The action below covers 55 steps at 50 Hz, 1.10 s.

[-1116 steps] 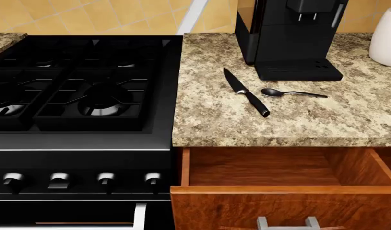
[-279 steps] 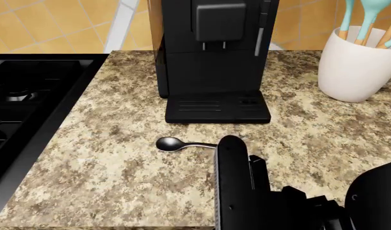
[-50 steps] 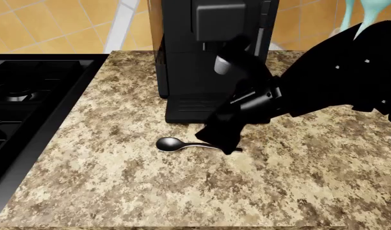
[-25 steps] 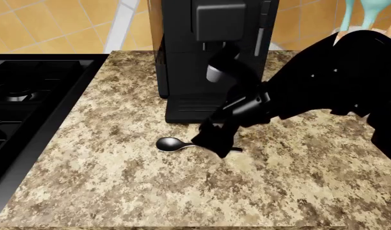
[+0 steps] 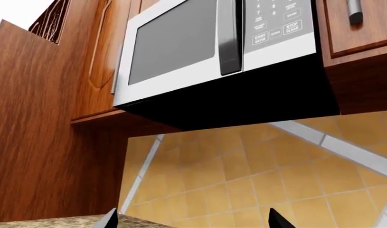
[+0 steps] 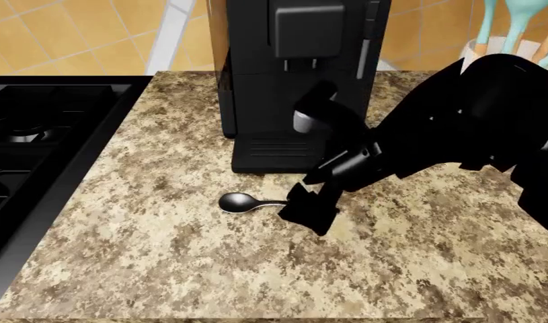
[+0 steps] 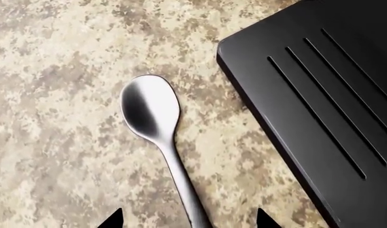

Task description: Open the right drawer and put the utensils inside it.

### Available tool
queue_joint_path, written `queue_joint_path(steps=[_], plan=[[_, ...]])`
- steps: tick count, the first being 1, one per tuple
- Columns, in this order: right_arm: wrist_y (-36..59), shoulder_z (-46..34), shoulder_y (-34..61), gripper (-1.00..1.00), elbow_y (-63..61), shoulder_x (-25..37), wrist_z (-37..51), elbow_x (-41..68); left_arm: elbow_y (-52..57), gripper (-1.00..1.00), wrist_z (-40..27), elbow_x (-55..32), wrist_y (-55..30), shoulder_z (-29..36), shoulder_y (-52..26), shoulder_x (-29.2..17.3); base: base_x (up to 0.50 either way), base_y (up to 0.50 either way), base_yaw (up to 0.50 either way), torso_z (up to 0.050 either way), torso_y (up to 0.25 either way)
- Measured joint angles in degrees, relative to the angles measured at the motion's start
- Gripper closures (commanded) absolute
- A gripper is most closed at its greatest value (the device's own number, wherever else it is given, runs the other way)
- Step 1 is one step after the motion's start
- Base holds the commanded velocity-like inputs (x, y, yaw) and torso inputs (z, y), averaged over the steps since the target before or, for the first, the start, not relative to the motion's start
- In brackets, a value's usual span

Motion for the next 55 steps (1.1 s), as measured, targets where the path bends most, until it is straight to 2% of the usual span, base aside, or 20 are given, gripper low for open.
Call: queue_joint_path(steps=[30,55], plan=[[1.4,-3.3,0.0,-1.00,-0.8,-0.6,-1.4,-2.3,0.5,-1.00,-0.7,0.3,0.2,0.4,0.4,-0.1,0.00,0.00,0.00,0.000,0.000],[-2.7,-4.9,-0.6,-1.00,6.3,-3.4,-7.0,-6.6,-0.1,-1.00,-0.1,0.8,-0.5,0.2,-0.2,0.0,0.00,0.00,0.00,0.000,0.000]])
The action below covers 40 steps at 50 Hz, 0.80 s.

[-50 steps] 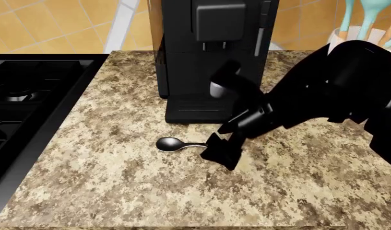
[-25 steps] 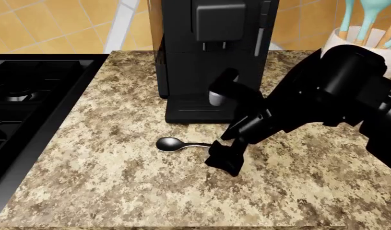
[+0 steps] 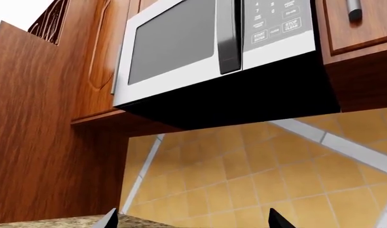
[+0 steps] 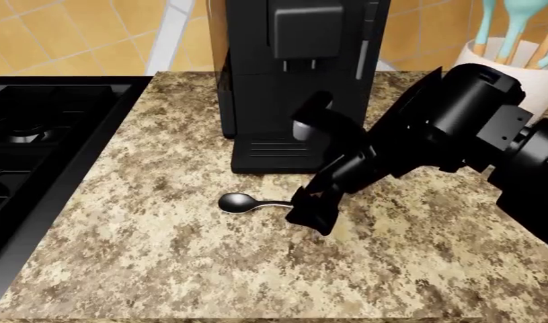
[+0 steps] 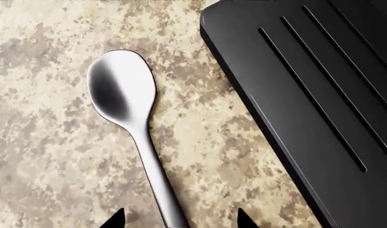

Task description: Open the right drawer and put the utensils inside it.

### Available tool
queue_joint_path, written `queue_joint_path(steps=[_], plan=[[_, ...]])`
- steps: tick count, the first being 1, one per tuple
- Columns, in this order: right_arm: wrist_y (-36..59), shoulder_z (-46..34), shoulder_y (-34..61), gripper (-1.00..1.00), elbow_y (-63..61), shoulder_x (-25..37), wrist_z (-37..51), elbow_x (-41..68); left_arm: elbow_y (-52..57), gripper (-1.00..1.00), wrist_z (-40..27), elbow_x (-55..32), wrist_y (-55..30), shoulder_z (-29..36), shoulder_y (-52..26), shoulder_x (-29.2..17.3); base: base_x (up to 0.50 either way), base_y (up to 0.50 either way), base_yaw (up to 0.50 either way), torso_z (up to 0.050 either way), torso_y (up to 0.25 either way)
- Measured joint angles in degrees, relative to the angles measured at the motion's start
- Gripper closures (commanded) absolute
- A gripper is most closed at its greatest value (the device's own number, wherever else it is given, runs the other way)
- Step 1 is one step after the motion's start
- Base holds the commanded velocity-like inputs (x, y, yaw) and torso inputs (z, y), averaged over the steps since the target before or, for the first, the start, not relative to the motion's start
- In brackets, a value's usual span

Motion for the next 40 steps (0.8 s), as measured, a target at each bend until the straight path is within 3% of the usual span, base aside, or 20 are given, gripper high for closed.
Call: queue_joint_path(steps=[23,24,40], plan=[[-3.5,-2.2,0.3,-1.00,1.8,-1.5,-5.6,-5.1,0.1,-1.00,-0.5,1.0,-0.3,0.8,-0.1,-0.4,0.00,0.00,0.00,-0.003,0.000],[-3.5,-2.3,0.3,1.00,1.7,-1.5,-5.7,-5.3,0.0,-1.00,-0.5,1.0,-0.4,0.8,-0.1,-0.4,0.00,0.00,0.00,0.000,0.000],[-3.9,-2.1,0.1,1.00,-0.5,-1.0,-4.7,-5.3,0.2,-1.00,-0.6,1.4,-0.5,1.0,-0.1,-0.6,0.00,0.00,0.00,-0.003,0.000]])
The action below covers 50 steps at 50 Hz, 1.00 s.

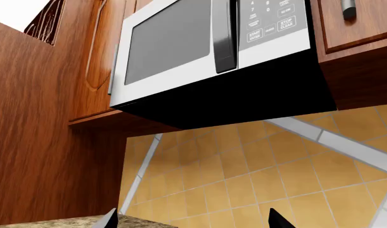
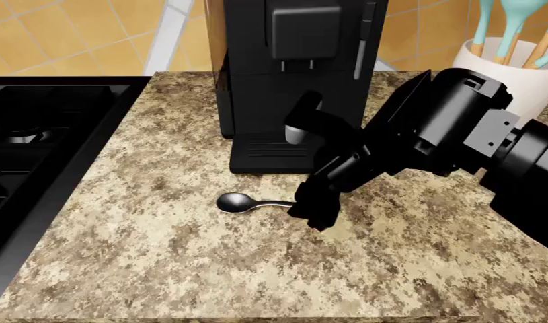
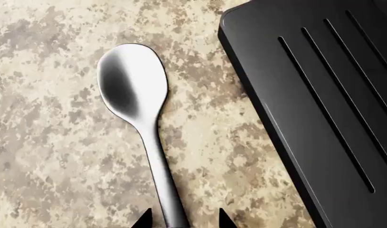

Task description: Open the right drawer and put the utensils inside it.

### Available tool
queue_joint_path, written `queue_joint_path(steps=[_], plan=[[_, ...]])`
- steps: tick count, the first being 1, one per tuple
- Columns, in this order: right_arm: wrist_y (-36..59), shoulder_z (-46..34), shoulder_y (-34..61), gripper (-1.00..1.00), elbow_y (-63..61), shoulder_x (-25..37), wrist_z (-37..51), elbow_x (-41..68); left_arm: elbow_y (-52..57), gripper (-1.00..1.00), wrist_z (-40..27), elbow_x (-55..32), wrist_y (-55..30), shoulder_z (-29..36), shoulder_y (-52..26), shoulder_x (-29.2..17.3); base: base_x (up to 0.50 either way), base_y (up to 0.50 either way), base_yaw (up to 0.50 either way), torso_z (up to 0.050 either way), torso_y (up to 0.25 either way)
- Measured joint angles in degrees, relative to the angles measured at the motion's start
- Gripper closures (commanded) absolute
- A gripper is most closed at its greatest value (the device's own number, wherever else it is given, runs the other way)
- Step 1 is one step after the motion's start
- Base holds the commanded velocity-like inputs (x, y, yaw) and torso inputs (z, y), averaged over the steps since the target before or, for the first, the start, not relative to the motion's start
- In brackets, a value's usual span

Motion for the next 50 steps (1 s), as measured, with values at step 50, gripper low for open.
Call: queue_joint_path(steps=[50], plan=[[2.4,3.2,0.0,1.00,-17.0,6.1,11.3,6.8,0.4,-1.00,-0.9,0.6,0.6,1.2,0.4,-0.6,0.00,0.00,0.00,-0.001,0.000]])
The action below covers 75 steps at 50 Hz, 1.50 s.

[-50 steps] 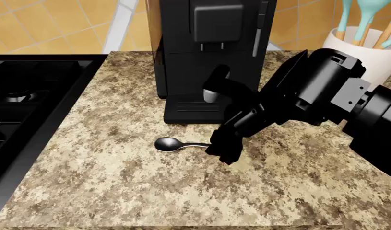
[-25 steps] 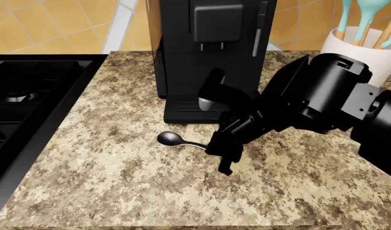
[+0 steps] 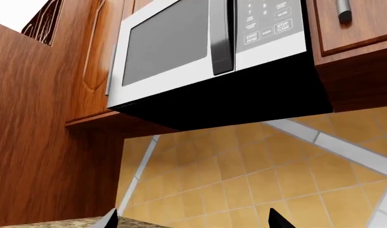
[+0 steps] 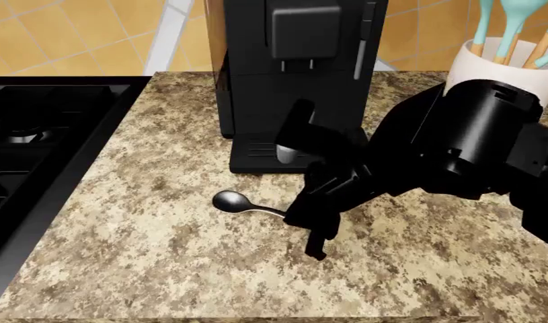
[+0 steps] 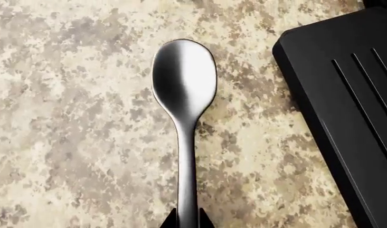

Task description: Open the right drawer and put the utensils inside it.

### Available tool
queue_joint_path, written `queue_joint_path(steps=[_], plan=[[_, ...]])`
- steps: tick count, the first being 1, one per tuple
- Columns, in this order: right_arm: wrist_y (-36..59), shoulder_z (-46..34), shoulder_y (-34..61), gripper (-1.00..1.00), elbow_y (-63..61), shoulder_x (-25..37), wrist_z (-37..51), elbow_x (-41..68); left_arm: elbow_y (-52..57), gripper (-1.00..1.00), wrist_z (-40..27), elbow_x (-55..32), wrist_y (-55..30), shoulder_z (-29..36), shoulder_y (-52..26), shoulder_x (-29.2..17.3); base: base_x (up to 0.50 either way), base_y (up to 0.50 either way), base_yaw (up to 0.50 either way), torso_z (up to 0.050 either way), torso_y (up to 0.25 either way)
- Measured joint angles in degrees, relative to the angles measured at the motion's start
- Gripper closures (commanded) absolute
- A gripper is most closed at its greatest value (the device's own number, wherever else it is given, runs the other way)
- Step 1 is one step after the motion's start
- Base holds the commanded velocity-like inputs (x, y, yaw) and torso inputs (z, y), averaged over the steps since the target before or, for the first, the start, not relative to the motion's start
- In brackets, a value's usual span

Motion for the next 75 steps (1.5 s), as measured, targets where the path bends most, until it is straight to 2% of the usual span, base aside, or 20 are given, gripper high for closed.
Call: queue_joint_path(steps=[19,36,52,64,75], plan=[[3.4,4.9,2.7,1.00,-13.6,6.8,8.1,9.4,0.3,-1.00,-0.7,-0.2,0.3,0.0,0.5,-0.4,0.00,0.00,0.00,0.000,0.000],[9.1,9.2,9.2,1.00,-30.8,16.4,23.6,27.9,0.8,-1.00,-1.7,-0.9,1.0,-0.3,1.6,-1.2,0.00,0.00,0.00,0.000,0.000],[10.0,10.9,14.6,1.00,-41.9,24.6,34.3,42.1,0.9,-1.00,-2.4,-0.8,1.2,0.1,2.0,-1.8,0.00,0.00,0.00,0.000,0.000],[9.1,11.8,16.8,1.00,-47.9,28.8,38.7,48.3,0.9,-1.00,-2.5,-0.9,1.4,0.1,2.0,-1.8,0.00,0.00,0.00,0.000,0.000],[8.7,12.7,16.8,1.00,-51.1,32.1,39.7,49.7,0.9,-1.00,-2.2,-1.3,1.5,-0.5,2.1,-1.7,0.00,0.00,0.00,0.000,0.000]])
